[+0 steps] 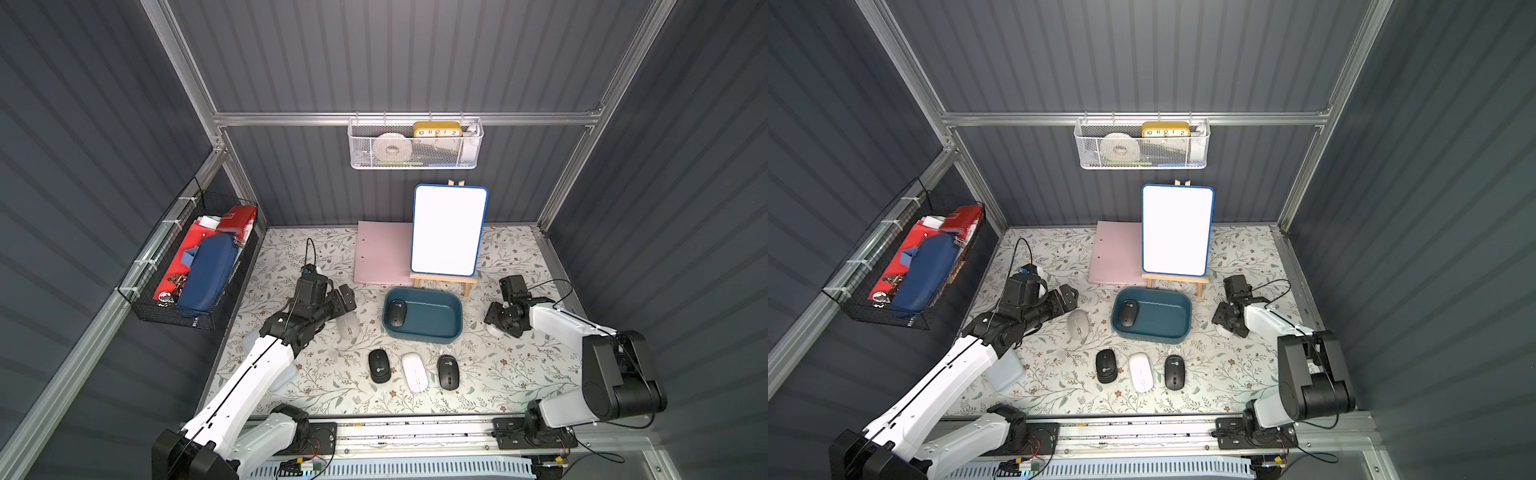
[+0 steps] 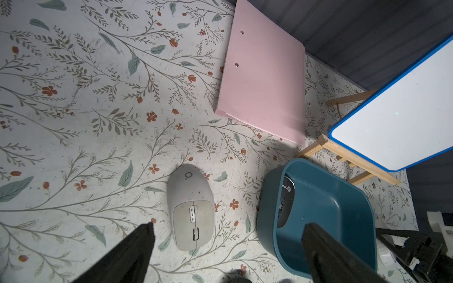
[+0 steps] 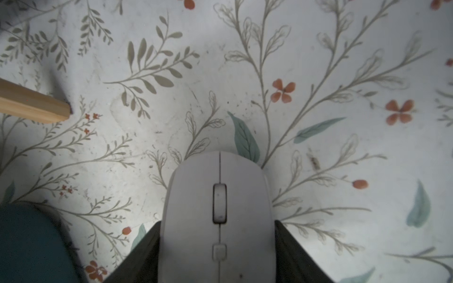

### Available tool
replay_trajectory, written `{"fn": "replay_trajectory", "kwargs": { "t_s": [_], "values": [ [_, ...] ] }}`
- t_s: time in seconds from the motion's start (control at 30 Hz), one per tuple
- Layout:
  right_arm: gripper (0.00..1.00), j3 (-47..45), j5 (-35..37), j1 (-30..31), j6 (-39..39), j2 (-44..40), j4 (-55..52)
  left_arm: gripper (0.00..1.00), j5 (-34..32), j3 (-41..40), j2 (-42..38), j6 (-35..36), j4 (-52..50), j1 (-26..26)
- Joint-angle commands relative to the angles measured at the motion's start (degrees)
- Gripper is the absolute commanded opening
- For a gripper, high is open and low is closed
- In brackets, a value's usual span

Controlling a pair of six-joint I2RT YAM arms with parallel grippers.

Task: Take out the mouse from the storage box
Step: Place the mouse at the center of the board.

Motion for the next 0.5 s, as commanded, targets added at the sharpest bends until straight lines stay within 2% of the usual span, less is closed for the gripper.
{"fn": "replay_trajectory", "kwargs": {
  "t_s": [0.0,0.23,0.3,0.37,0.47],
  "values": [
    [0.68,0.07,-0.35,-0.12,0.64,-0.6,0.54,0.99,0.92,1.73,1.07,1.98,-0.98,-0.01],
    [0.79,0.16,0.08,-0.04,0.34,-4.56,-1.2,1.0,0.81,4.33,3.63,3.74,-0.3,-1.4],
    [0.8,0.45,-0.4,0.1,0.51,-7.09,-2.48,0.99,-0.92,6.47,6.12,3.83,-0.57,-4.63],
    [0.8,0.59,-0.74,0.45,0.7,-10.36,-3.61,0.99,-3.64,9.72,10.31,3.85,-1.41,-10.56],
    [0.8,0.59,-0.87,1.42,0.75,-15.81,-5.42,1.0,-3.76,13.94,17.06,2.83,-2.09,-16.55]
  ]
}}
